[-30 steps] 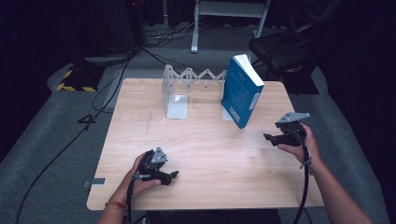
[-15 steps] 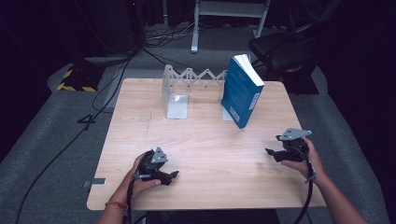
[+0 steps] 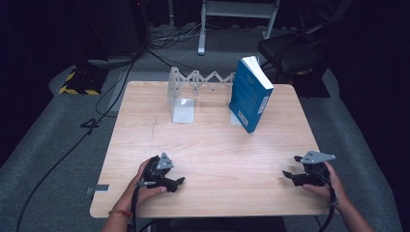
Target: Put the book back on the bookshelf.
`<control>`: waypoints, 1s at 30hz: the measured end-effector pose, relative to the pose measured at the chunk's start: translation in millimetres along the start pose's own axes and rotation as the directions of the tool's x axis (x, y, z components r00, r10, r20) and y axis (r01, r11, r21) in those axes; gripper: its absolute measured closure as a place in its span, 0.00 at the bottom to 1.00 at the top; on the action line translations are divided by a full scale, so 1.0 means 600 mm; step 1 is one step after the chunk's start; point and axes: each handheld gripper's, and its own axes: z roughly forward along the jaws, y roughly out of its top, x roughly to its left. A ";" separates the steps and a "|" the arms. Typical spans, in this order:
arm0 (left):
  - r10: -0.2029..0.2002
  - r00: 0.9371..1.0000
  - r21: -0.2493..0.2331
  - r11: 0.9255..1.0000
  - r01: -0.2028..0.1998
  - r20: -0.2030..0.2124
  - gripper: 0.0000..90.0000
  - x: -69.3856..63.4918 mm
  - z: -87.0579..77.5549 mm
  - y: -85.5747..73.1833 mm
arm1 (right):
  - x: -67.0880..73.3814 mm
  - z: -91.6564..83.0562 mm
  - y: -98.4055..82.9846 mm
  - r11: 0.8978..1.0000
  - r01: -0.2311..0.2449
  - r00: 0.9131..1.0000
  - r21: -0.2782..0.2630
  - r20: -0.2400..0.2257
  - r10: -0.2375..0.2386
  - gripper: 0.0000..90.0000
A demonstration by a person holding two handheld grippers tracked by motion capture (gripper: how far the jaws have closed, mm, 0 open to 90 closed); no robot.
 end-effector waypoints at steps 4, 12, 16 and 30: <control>-0.001 1.000 -0.001 1.000 0.001 -0.008 0.17 0.000 -0.001 0.000 | 0.000 -0.015 -0.034 0.998 -0.043 0.999 -0.041 -0.014 0.043 0.24; -0.012 1.000 0.000 1.000 0.012 -0.012 0.17 -0.003 -0.001 -0.001 | -0.007 -0.032 -0.076 0.989 -0.130 0.991 -0.077 0.007 0.131 0.23; -0.014 1.000 -0.001 1.000 0.014 -0.012 0.17 -0.003 -0.001 -0.002 | -0.010 -0.032 -0.079 0.985 -0.163 0.987 -0.049 -0.015 0.163 0.24; -0.013 1.000 0.000 1.000 0.013 -0.013 0.17 -0.003 -0.001 -0.002 | -0.010 -0.032 -0.079 0.985 -0.164 0.986 -0.049 -0.016 0.164 0.24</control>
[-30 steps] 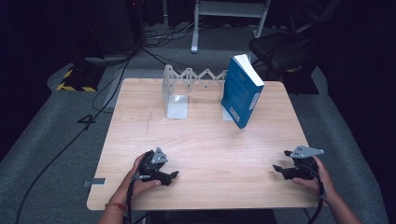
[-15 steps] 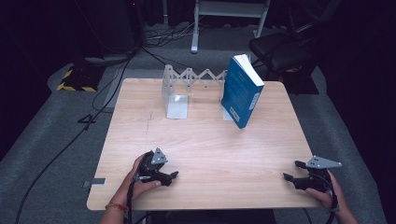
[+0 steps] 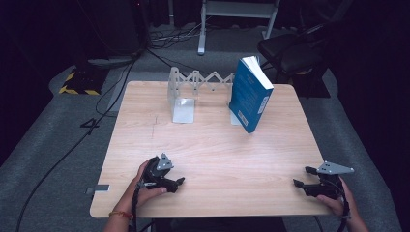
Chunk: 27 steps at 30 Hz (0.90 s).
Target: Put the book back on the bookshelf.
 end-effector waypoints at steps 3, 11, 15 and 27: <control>0.000 1.000 0.000 1.000 0.000 0.001 0.17 0.000 0.000 0.000 | 0.000 0.000 0.000 1.000 0.000 1.000 0.000 0.000 0.000 0.24; 0.006 1.000 -0.001 1.000 -0.006 0.001 0.17 0.001 0.001 0.001 | 0.000 0.000 0.000 1.000 0.000 1.000 0.000 0.001 0.000 0.24; 0.004 1.000 -0.001 1.000 -0.004 0.003 0.17 0.001 0.001 0.001 | 0.000 0.000 0.000 1.000 0.000 1.000 0.000 0.000 0.000 0.24; 0.006 1.000 0.001 1.000 -0.006 0.006 0.16 0.002 0.002 0.002 | 0.000 0.000 0.000 1.000 0.000 1.000 0.000 0.001 0.000 0.23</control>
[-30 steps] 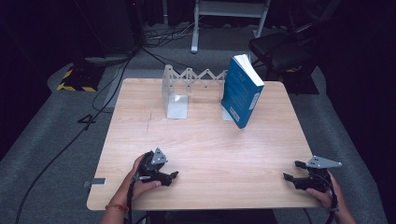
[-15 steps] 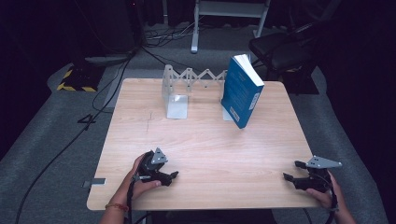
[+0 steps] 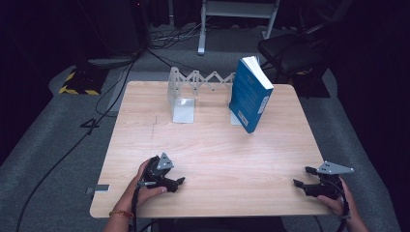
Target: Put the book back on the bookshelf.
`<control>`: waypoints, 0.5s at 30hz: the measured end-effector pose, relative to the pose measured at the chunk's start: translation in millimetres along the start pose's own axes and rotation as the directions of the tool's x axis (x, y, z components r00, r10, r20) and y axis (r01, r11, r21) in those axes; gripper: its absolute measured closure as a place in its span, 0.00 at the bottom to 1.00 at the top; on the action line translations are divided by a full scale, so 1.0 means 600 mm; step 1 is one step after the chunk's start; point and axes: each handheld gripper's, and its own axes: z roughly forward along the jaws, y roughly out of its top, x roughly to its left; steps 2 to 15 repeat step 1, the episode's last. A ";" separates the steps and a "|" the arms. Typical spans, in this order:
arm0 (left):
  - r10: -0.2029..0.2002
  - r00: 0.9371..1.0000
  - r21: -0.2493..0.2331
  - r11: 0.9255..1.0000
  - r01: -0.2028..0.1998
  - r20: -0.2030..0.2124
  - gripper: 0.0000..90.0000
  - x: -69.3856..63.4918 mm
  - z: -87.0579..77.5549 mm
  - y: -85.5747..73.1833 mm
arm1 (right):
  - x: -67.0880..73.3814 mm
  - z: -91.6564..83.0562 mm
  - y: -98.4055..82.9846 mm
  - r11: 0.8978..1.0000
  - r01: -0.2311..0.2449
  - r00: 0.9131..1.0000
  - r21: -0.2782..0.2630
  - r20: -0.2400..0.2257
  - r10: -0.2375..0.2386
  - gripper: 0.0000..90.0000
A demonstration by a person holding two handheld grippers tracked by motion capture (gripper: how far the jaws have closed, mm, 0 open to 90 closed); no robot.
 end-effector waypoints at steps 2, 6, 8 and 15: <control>0.000 1.000 0.000 1.000 0.000 0.000 0.16 0.000 0.000 0.000 | 0.000 0.000 0.000 1.000 0.000 1.000 0.000 0.000 0.000 0.23; 0.000 1.000 0.000 1.000 0.000 0.000 0.16 0.000 0.000 0.000 | 0.000 0.000 0.000 1.000 0.000 1.000 0.000 0.000 0.000 0.23; 0.000 1.000 0.000 1.000 0.000 0.000 0.16 0.000 0.000 0.000 | 0.000 0.000 0.000 1.000 0.000 1.000 0.000 0.000 0.000 0.23; 0.000 1.000 0.000 1.000 0.000 0.000 0.16 0.000 0.000 0.000 | 0.000 0.000 0.000 1.000 0.000 1.000 0.000 0.000 0.000 0.23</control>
